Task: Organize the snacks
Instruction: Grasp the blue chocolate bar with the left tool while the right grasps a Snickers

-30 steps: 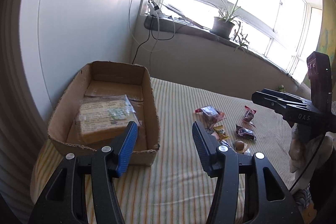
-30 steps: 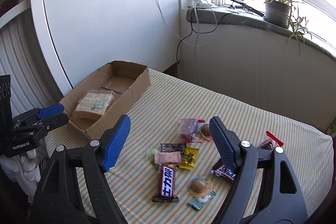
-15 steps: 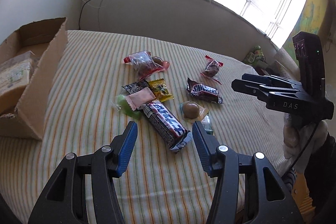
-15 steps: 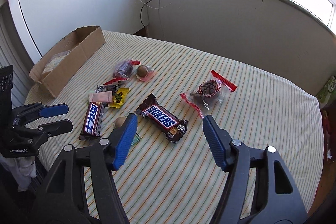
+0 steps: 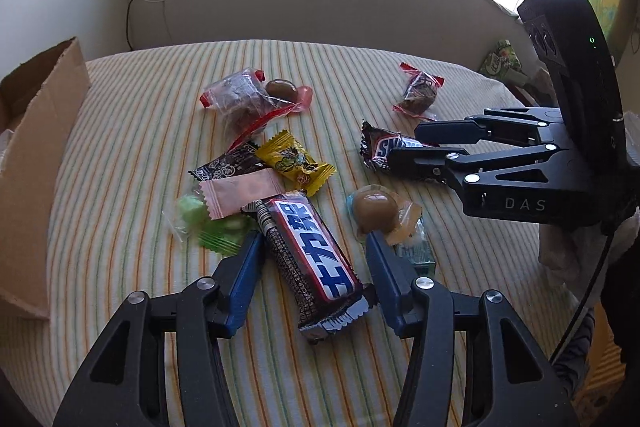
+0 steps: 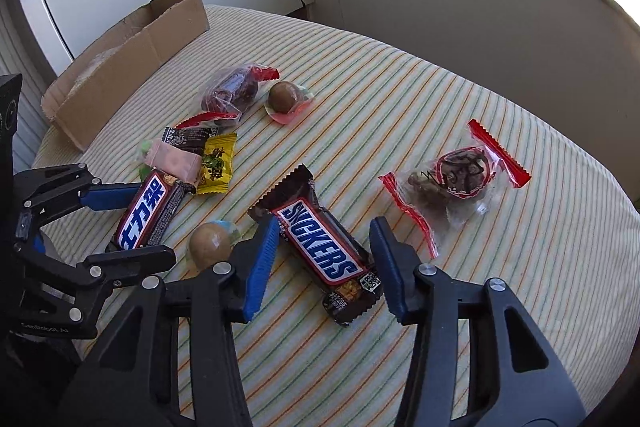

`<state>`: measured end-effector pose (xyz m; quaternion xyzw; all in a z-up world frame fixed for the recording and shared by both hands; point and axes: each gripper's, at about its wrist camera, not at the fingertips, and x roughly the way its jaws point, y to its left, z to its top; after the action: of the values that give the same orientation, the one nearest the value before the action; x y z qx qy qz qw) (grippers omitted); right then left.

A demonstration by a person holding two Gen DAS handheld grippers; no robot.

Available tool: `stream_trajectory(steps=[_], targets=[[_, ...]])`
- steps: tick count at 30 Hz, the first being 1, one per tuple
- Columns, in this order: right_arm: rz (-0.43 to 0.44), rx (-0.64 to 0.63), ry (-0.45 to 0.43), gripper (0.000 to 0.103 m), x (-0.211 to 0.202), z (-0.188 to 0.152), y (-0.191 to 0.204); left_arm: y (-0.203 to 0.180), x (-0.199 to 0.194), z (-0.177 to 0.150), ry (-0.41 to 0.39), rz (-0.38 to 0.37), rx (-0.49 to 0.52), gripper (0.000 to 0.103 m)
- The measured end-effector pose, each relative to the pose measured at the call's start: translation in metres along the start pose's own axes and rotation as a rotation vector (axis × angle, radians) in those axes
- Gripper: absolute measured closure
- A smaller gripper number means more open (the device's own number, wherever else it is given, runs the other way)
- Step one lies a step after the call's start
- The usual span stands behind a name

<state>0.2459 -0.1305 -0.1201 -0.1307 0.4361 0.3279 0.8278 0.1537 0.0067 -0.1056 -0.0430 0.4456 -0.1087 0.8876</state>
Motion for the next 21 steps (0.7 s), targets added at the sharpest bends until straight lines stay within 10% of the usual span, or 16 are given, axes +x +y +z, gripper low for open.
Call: stream_trajectory(steps=[3,21], targets=[[0.008,0.006,0.005,0.060,0.000,0.000,-0.001,0.004,0.003,0.003,0.003,0.014,0.005,0.076],[-0.062,0.003,-0.007,0.073,-0.026,-0.003,0.008,0.014,-0.051,0.001,-0.123,-0.015,0.002,0.076]])
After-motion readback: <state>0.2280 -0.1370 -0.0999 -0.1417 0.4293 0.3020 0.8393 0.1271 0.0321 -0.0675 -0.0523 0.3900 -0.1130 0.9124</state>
